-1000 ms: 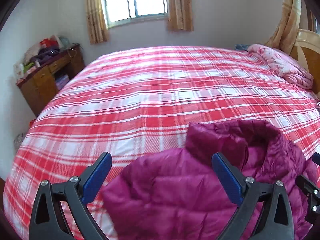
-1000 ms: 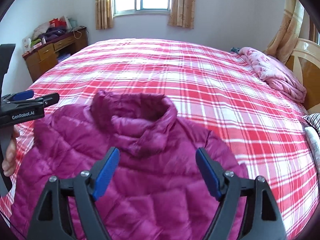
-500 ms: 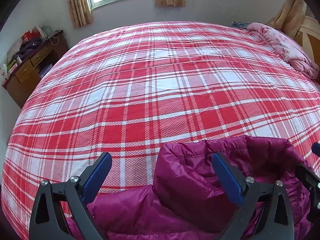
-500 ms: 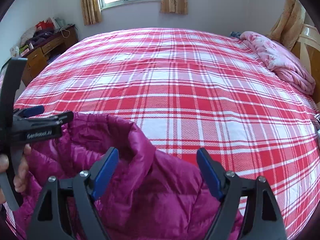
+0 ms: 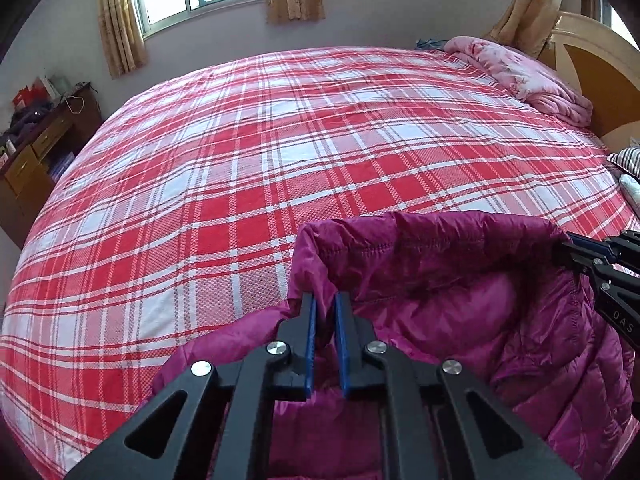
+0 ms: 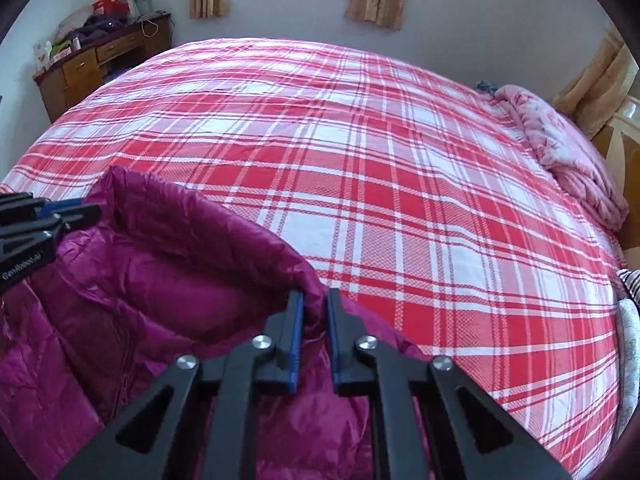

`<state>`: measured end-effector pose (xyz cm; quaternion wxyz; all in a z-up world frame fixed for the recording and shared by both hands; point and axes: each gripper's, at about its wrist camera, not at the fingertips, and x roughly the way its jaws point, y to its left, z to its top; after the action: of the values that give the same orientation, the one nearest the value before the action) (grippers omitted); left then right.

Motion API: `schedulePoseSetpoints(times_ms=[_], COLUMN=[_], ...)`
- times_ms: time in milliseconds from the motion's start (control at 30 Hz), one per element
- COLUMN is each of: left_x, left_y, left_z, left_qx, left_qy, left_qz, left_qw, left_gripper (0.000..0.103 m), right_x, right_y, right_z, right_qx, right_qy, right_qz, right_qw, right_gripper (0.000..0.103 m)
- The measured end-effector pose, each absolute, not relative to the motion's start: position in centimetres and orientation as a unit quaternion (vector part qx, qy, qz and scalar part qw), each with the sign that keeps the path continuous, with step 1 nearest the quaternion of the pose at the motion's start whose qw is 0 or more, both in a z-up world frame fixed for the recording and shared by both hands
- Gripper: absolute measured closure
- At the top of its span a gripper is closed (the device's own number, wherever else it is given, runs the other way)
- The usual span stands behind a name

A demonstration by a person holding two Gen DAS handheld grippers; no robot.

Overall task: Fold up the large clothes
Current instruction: 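Hold the side edge with both tools and fold it over lengthwise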

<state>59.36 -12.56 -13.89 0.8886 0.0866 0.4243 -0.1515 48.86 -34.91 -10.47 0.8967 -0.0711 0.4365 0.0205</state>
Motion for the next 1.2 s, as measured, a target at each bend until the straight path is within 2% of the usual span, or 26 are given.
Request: schedulePoseSetpoints(times_ms=[200,433,567,633,667,700,733,767,867,967,1033,1100,1200], left_x=[56.5,54.9,54.9,54.7,54.6,54.6,54.6,54.5,54.5,54.3,53.8,53.3,53.1], left_y=[-9.9,-8.5,-8.4,-8.4,-8.4,-8.5,-8.4,-8.4,-8.4,-8.8,-8.8,-8.1,-6.7], left_z=[-14.2,-17.5,-18.4,-18.3,-18.3,-18.4,-18.4,-18.5,-18.7,-19.1,-18.7,-17.3,-14.0], left_qx=[0.067,0.071,0.069,0.07,0.07,0.071,0.07,0.068,0.071,0.081,0.084,0.07,0.041], left_qy=[0.414,0.437,0.441,0.435,0.434,0.434,0.434,0.433,0.43,0.424,0.418,0.406,0.37], left_qz=[-0.149,-0.136,-0.135,-0.138,-0.138,-0.139,-0.139,-0.14,-0.14,-0.139,-0.139,-0.137,-0.142], left_qw=[0.896,0.886,0.885,0.887,0.887,0.887,0.887,0.888,0.889,0.891,0.894,0.901,0.917], left_gripper=[0.097,0.1,0.1,0.1,0.1,0.1,0.1,0.1,0.1,0.1,0.1,0.1,0.1], right_x=[46.6,45.0,43.9,43.3,43.2,43.1,43.1,43.4,46.6,50.5,51.9,51.9,50.8], right_y=[-35.5,-36.1,-37.8,-38.7,-38.8,-39.1,-39.2,-39.1,-37.2,-34.9,-33.0,-31.9,-31.6], right_z=[-10.8,-14.1,-13.4,-11.7,-11.0,-9.8,-9.0,-8.3,-7.2,-7.3,-8.3,-9.8,-12.0], right_qx=[-0.069,-0.076,-0.022,0.007,0.014,0.028,0.039,0.048,0.048,0.069,0.035,-0.006,-0.013], right_qy=[0.432,0.458,0.448,0.422,0.409,0.385,0.366,0.352,0.362,0.39,0.416,0.43,0.455], right_qz=[0.018,0.005,0.013,0.006,-0.001,-0.013,-0.016,-0.013,0.009,0.031,0.03,0.025,0.05], right_qw=[0.899,0.886,0.894,0.907,0.912,0.923,0.93,0.935,0.931,0.918,0.908,0.902,0.889], right_gripper=[0.094,0.097,0.097,0.086,0.06,0.024,0.012,0.009,0.024,0.025,0.026,0.027,0.032])
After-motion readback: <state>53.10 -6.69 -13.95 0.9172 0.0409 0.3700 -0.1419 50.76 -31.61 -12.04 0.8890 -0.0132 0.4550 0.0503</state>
